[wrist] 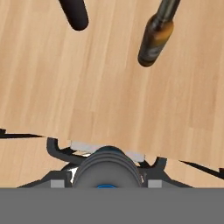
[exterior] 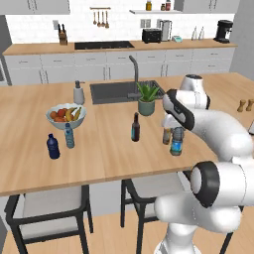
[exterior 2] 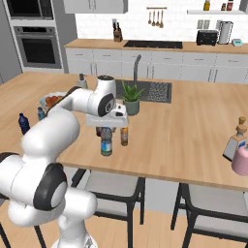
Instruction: Move the plastic bottles in the middle to the plastics group, and the glass bottles in the middle to the glass group.
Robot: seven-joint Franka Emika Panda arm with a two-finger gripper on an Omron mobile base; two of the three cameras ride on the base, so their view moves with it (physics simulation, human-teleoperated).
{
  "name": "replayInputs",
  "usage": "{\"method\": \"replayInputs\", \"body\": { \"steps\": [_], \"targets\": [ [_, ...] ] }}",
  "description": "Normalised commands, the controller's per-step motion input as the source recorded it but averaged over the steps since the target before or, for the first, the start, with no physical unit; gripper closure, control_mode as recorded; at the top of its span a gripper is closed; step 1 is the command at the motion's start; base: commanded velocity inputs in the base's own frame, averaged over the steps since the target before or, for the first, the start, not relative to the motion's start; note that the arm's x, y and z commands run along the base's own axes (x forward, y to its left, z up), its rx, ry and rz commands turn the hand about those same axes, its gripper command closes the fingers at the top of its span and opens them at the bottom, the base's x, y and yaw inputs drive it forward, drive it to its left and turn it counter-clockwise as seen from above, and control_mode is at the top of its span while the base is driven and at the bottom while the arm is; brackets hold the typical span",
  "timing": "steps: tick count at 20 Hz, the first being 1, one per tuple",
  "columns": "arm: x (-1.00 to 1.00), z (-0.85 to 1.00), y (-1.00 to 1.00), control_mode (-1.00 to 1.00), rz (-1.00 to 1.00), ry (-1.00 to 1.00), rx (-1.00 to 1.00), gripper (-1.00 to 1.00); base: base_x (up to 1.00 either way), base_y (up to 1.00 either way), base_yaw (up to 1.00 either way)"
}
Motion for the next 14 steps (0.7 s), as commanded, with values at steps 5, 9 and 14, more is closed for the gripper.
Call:
{"method": "replayInputs", "body": {
  "steps": [5,9,14],
  "targets": [
    [-0.23,0.15,0.7,-1.0,0.04,-0.01,0.0,1.0,0.0,0.0,0.0],
    [-0.26,0.09,0.78,-1.0,0.03,-0.03,0.0,1.0,0.0,0.0,0.0],
    [-0.24,0.11,0.67,-1.0,0.05,-0.04,0.0,1.0,0.0,0.0,0.0]
  ]
}}
